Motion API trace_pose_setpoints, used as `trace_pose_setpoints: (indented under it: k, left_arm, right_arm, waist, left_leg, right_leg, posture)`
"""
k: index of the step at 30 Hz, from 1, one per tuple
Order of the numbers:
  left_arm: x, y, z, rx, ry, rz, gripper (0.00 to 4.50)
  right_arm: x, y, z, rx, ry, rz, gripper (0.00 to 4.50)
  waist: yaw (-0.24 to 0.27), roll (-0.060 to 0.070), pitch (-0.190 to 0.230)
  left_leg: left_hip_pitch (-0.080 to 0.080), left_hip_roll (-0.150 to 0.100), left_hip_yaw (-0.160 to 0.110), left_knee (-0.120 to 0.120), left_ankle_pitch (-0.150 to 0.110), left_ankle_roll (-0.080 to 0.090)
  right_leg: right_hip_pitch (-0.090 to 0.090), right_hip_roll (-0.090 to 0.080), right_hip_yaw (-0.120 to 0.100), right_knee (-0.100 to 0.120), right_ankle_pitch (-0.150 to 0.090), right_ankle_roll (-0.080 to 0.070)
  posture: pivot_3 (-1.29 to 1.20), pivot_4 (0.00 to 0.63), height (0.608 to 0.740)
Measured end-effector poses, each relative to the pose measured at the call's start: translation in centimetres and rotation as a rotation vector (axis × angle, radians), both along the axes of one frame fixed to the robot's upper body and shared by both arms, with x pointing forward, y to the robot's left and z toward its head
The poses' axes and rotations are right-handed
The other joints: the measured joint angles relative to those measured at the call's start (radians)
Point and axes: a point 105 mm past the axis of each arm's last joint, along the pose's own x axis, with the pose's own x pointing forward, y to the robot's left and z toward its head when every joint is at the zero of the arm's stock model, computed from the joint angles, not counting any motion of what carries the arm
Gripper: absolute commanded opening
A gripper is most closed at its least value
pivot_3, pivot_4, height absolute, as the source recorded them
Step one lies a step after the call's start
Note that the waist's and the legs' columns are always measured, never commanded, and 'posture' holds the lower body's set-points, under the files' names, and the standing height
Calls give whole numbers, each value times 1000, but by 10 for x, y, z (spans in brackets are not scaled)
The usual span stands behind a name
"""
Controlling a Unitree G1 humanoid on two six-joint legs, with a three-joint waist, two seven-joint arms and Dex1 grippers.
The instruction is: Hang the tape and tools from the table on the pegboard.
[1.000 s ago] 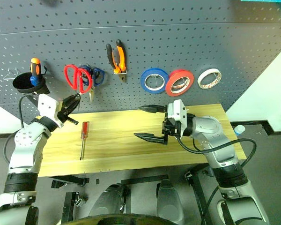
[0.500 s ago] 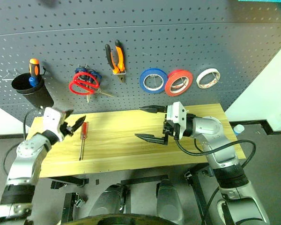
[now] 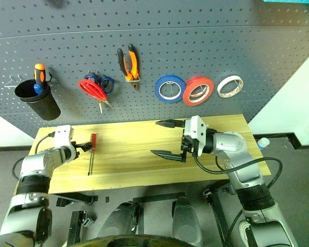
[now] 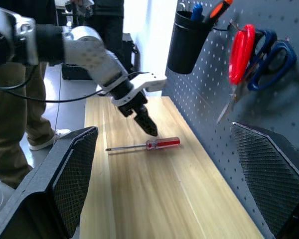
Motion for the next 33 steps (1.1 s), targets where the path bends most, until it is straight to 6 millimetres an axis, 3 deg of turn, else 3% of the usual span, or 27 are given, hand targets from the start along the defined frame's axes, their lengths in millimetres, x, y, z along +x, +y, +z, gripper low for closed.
trace_pose_setpoints:
  k: [8,9,12,21,26,29,33]
  left_arm:
    - [15,-8,-19,-34,119,34,4479]
    - [15,-9,-21,-44,129,37,4310]
    - [15,-10,-25,-67,149,56,3649]
    - [15,-7,-28,-87,132,93,841]
    - [12,-4,-29,-71,102,51,837]
    - [1,6,-30,59,18,-60,837]
    - [-28,3,0,216,-251,-347,837]
  right_arm:
    - [0,-8,-2,-8,4,-43,4500]
    - [0,-9,-2,-12,4,-48,4500]
    - [0,-10,-2,-14,0,-53,4500]
    - [0,-11,-2,-16,-2,-55,4500]
    - [0,-11,-2,-19,-4,-55,4500]
    - [0,-10,-1,-21,-7,-54,4500]
    - [1,-12,-1,-26,-11,-60,4500]
  waist:
    - [-3,-1,0]
    - [-3,-1,0]
    - [-3,-1,0]
    - [-2,-1,0]
    - [-4,0,0]
    - [-20,-1,0]
    - [-24,-1,0]
  left_leg:
    - [0,0,0,0,0,0]
    - [0,0,0,0,0,0]
    - [0,0,0,0,0,0]
    - [0,0,0,0,0,0]
    - [1,0,1,0,0,0]
    - [0,0,1,-1,0,0]
    - [-2,1,2,-4,0,-1]
  right_leg:
    - [0,0,0,0,0,1]
    - [0,0,0,0,0,1]
    - [0,0,0,0,0,1]
    - [0,0,0,0,0,2]
    - [0,0,0,0,0,2]
    - [-1,0,1,-1,2,-2]
    - [-4,0,2,0,2,-3]
  posture:
    - [-55,118,740]
    - [-55,118,740]
    - [-55,118,740]
    - [-51,111,740]
    - [-52,112,740]
    - [-46,113,740]
    - [-29,113,740]
